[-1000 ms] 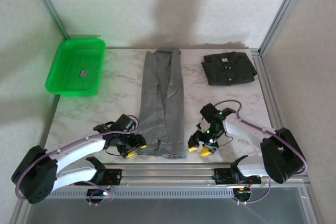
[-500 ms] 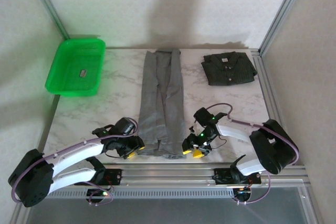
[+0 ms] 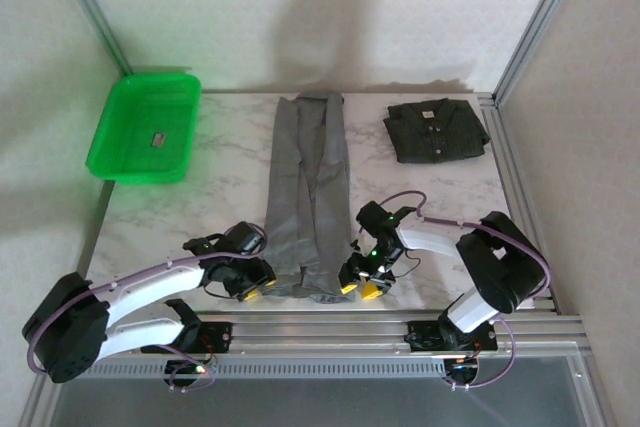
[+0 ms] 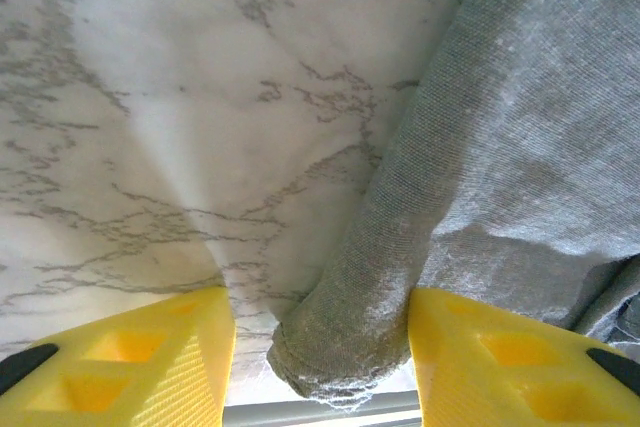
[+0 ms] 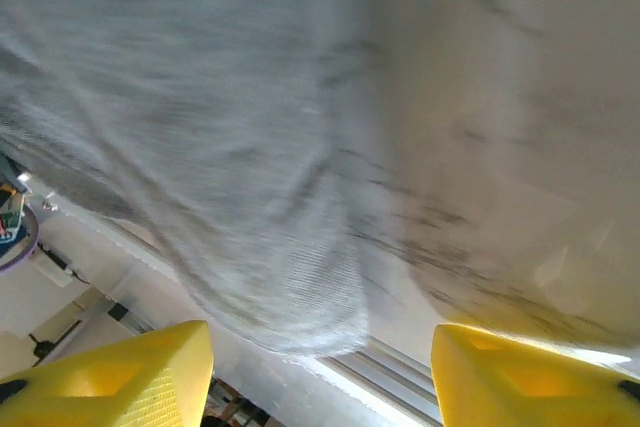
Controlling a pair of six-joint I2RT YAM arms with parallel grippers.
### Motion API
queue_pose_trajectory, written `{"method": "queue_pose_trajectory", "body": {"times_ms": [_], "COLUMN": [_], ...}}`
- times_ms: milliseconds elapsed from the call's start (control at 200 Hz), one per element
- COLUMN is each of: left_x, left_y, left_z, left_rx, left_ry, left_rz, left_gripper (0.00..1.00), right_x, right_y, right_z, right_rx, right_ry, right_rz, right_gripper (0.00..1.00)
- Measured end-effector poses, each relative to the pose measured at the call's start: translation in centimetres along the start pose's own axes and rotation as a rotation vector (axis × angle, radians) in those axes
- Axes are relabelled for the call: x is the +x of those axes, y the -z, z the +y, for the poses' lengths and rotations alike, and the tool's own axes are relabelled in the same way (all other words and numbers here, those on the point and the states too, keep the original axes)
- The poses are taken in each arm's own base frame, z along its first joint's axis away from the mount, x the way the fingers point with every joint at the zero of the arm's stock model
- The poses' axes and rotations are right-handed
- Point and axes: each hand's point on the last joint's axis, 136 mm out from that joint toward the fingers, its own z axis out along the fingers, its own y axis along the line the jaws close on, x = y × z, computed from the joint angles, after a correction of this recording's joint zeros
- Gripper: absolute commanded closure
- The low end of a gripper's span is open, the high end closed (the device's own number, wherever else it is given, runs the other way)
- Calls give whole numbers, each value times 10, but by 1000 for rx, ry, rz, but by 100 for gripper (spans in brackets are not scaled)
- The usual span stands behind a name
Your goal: Fold and stack the long sleeve shirts
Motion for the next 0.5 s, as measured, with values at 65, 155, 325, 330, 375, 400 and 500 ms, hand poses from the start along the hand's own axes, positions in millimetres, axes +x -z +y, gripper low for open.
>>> {"method": "queue_pose_trajectory", "body": {"times_ms": [65, 155, 325, 330, 375, 400, 500], "left_x": [0, 0, 2, 2, 3, 3, 2], "left_y": [0, 0, -3, -3, -4, -3, 3], "left_z": [-2, -3, -12, -13, -22, -28, -49], "left_rx": [-5, -9, 15, 19, 50, 67, 134], "left_ry": [-2, -4, -19, -20, -33, -40, -60], "left_rz": [2, 5, 14, 16, 25, 27, 23], "left_gripper": [53, 54, 58, 58, 60, 61, 63], "right_x": [-3, -7, -7, -7, -7, -7, -6], "right_y": [1, 5, 2, 2, 0, 0, -2], "right_z": [11, 24, 25, 25, 23, 22, 20], "right_rx": [-15, -37, -36, -35, -31, -30, -24], "right_ry": [38, 76, 87, 88, 82, 80, 75], "right_rz": [-6, -18, -12, -11, -5, -2, 5], "right_gripper": [40, 41, 42, 42, 43, 43, 43]}}
